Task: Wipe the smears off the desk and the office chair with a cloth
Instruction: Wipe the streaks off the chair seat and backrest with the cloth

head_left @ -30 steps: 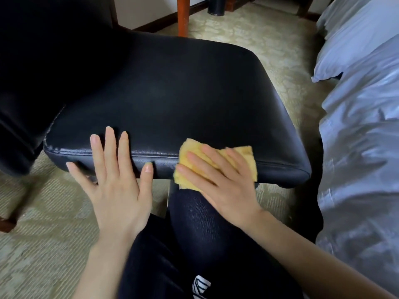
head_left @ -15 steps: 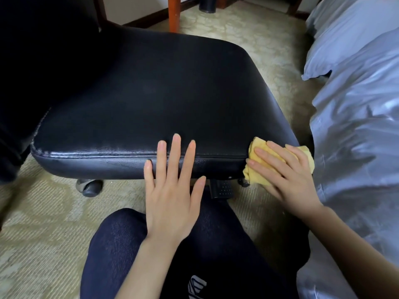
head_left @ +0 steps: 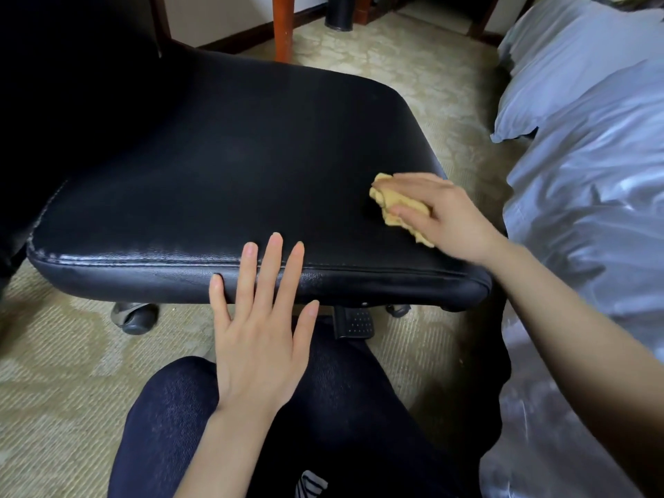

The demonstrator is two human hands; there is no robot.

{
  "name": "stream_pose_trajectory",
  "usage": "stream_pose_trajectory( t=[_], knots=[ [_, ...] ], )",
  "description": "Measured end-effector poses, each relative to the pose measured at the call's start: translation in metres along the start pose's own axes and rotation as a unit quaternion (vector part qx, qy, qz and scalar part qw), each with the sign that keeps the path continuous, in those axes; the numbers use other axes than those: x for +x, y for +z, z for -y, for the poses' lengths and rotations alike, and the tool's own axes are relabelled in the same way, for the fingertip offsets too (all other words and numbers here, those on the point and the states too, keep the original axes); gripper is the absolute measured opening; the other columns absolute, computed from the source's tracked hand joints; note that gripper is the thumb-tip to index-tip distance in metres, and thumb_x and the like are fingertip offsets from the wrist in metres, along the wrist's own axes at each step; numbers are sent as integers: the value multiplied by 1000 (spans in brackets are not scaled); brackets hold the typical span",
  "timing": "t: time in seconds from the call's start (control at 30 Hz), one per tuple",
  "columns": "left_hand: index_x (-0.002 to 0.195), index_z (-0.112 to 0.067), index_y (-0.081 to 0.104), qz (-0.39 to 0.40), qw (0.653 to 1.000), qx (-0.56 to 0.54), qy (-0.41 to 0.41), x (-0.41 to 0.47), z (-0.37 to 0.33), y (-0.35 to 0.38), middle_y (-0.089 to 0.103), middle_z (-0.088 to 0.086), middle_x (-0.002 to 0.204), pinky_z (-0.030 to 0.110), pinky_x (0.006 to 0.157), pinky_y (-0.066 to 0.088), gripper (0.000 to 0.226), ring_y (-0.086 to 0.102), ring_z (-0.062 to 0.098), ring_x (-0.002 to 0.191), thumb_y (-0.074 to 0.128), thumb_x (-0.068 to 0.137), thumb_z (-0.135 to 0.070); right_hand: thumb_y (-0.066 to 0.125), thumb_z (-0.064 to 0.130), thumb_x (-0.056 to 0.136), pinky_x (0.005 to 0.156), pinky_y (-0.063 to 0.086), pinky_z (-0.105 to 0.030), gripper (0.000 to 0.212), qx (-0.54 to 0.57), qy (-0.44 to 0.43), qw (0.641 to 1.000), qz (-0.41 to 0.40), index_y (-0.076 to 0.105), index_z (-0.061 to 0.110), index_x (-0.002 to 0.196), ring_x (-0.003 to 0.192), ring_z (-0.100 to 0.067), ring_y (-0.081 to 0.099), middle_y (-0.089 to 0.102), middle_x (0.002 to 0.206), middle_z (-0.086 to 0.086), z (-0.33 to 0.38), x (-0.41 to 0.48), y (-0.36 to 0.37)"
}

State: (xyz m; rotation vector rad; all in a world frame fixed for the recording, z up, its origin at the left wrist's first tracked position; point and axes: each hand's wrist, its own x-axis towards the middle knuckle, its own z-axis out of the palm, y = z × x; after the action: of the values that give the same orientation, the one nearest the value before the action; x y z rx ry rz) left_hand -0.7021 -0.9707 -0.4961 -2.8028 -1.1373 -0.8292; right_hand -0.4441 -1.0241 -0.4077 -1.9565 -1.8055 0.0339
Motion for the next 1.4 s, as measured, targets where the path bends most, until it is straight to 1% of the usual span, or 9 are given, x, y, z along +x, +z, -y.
stream_pose_trajectory(
  t=[0.1,0.17,0.5,0.63,0.7,0.8,0.87,1.17,1.4],
  knots=[
    [152,-22,13,-2,1000,4,0,0,0,0,13,2,159,47,116,-1,59,6,22,147,26,98,-43,56,13,94,88,33,1,34,51,112,992,-21,58,15,128,112,-12,53,57,127,4,-29,17,-8],
    [152,-22,14,-4,1000,7,-1,1,-1,0,15,3,159,48,116,0,58,6,22,147,25,99,-43,53,17,96,72,33,5,33,77,200,975,-51,58,21,129,99,-8,55,58,118,11,-49,18,-10],
    [153,-23,9,-27,999,15,-16,1,-2,8,14,6,158,51,115,-4,58,7,28,147,22,100,-43,50,38,94,62,47,-8,20,280,370,871,-163,60,56,98,79,9,63,68,88,27,-26,-66,6],
    [153,-24,4,-24,999,5,-21,0,6,7,12,6,159,52,115,-5,55,3,30,147,12,101,-43,52,37,93,61,45,-19,18,280,371,857,-222,68,45,92,66,1,56,62,73,16,3,-93,18],
    [153,-24,4,-19,1000,6,-23,0,12,4,12,7,159,52,115,-3,56,3,30,147,9,101,-45,54,34,93,59,46,-19,20,267,352,861,-251,69,32,105,65,3,54,59,71,19,20,-105,27],
    [153,-23,6,-18,999,-4,-38,0,18,1,12,7,159,54,114,-1,58,2,30,147,9,100,-47,55,27,91,102,44,-40,34,205,276,902,-261,57,39,123,121,-5,52,59,119,30,53,-113,39],
    [152,-20,10,-19,999,-9,-44,0,23,1,13,8,159,56,114,1,59,3,31,147,14,100,-46,54,33,89,111,32,-49,38,104,189,953,-213,53,34,127,136,-11,37,50,131,28,69,-107,39],
    [148,-17,20,-12,997,-44,-56,3,44,-6,17,7,158,60,113,6,58,-1,26,147,25,95,-40,57,24,93,110,30,-42,36,53,21,998,-3,58,17,128,129,-16,46,58,130,5,44,-4,23],
    [147,-21,24,6,996,-63,-65,3,46,-14,19,2,158,59,113,5,57,0,21,147,27,95,-44,53,25,96,104,30,-19,34,64,128,990,-19,57,25,130,126,-8,46,53,134,13,-15,54,19]
  ],
)
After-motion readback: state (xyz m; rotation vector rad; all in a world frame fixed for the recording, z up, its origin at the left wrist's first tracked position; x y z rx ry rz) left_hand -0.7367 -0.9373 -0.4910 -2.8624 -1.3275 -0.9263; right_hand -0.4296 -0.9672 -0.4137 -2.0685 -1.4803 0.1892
